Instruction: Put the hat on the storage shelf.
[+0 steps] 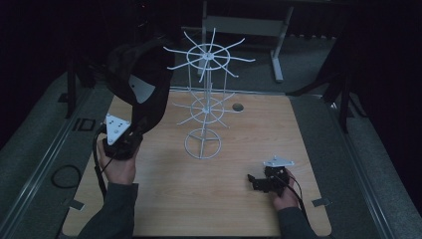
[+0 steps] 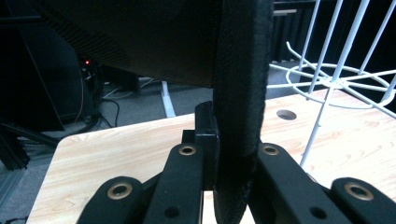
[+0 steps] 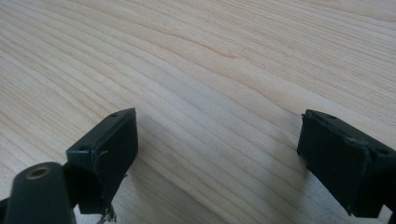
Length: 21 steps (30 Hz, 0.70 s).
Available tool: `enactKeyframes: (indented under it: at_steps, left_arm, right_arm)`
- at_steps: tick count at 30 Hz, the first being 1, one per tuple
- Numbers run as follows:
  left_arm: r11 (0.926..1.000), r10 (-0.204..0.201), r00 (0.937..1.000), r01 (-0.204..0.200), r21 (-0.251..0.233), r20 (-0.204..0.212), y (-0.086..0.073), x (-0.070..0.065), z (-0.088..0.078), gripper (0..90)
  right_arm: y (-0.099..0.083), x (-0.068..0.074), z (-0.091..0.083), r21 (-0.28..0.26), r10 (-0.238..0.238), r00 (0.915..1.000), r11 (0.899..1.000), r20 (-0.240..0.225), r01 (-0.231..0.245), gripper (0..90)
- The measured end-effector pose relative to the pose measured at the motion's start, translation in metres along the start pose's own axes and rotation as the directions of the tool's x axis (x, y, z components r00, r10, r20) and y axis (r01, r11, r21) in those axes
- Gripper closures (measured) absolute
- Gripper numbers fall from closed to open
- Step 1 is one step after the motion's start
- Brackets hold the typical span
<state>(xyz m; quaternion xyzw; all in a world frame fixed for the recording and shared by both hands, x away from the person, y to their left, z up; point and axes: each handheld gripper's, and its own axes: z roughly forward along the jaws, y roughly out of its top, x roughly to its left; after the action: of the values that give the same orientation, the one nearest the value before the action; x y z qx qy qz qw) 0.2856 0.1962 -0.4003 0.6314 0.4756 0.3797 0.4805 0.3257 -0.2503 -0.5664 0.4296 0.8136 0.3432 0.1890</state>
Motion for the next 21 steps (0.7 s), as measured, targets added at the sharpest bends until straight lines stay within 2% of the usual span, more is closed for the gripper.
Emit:
enactKeyframes:
  at_steps: [11, 21]
  left_arm:
    - [0.9997, 0.022, 0.9997, -0.022, -0.008, 0.002, -0.001, -0.002, -0.001, 86.6]
    - [0.9983, 0.053, 0.9986, -0.053, -0.027, 0.002, -0.009, -0.011, 0.0, 86.5]
  right_arm:
    - [0.0, 0.0, 0.0, 0.0, 0.0, 1.0, 1.0, 0.0, 0.0, 12.3]
    - [0.0, 0.0, 0.0, 0.001, -0.001, 1.0, 1.0, 0.0, 0.001, 12.3]
